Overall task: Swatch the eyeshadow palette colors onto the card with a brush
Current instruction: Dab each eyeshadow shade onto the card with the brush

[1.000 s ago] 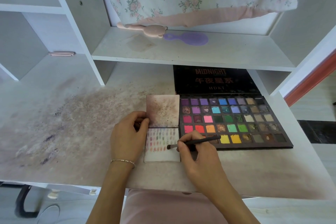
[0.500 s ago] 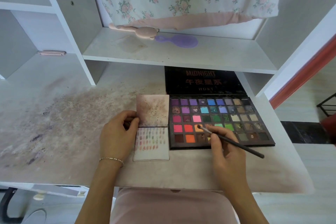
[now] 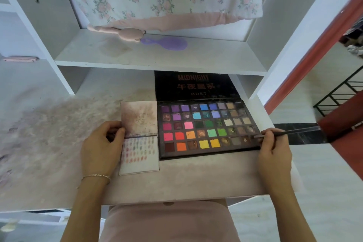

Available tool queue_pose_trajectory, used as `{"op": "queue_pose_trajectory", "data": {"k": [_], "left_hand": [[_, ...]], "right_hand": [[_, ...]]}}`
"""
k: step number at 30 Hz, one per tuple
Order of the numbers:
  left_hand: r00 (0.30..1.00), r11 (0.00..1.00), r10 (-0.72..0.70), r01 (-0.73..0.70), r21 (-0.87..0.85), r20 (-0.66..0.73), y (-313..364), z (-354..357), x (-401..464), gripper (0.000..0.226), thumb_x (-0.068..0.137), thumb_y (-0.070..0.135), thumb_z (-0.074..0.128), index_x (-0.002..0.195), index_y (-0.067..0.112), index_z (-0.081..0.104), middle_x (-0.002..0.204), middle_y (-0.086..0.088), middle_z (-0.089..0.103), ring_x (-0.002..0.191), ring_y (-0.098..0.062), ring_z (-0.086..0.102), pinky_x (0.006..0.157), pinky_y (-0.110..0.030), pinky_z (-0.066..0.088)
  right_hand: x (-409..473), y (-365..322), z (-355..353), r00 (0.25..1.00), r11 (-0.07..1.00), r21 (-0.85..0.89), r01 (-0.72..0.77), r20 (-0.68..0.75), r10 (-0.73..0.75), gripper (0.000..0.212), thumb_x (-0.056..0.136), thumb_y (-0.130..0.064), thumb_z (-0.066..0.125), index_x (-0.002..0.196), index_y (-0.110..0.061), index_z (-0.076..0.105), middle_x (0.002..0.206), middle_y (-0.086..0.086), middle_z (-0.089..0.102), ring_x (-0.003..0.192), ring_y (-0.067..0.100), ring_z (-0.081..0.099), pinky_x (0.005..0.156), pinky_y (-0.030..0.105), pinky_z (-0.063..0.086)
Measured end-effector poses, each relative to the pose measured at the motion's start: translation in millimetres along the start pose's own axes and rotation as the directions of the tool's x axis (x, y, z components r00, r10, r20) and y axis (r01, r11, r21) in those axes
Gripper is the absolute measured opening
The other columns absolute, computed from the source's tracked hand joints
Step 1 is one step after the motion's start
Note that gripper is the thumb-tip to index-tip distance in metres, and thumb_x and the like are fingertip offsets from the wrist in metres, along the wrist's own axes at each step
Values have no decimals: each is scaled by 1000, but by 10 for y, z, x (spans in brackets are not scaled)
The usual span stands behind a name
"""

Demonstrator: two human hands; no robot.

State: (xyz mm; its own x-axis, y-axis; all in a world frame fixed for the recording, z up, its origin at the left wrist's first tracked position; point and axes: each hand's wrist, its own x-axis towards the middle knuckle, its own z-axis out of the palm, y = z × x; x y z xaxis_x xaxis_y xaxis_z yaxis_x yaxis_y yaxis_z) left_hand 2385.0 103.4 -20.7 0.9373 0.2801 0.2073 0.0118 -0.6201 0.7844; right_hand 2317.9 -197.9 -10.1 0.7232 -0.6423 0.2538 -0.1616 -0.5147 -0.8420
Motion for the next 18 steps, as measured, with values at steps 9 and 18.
{"op": "queue_pose_trajectory", "data": {"k": [9, 18], "left_hand": [[1000, 1000, 11, -11, 27, -3, 16, -2, -21, 11, 84, 12, 60, 92, 15, 67, 77, 5, 59, 72, -14, 53, 64, -24, 34], [1000, 1000, 11, -11, 13, 7, 41, -8, -31, 10, 83, 11, 60, 91, 15, 66, 77, 4, 59, 72, -16, 53, 67, -25, 35]], "right_hand": [[4, 33, 19, 992, 993, -52, 105, 71, -101, 8, 95, -12, 43, 92, -19, 46, 78, -15, 47, 71, -11, 45, 57, 1, 36], [7, 72, 25, 991, 995, -52, 86, 103, -81, 7, 95, -13, 42, 94, -20, 45, 91, -2, 50, 81, 8, 44, 61, 7, 30]]}}
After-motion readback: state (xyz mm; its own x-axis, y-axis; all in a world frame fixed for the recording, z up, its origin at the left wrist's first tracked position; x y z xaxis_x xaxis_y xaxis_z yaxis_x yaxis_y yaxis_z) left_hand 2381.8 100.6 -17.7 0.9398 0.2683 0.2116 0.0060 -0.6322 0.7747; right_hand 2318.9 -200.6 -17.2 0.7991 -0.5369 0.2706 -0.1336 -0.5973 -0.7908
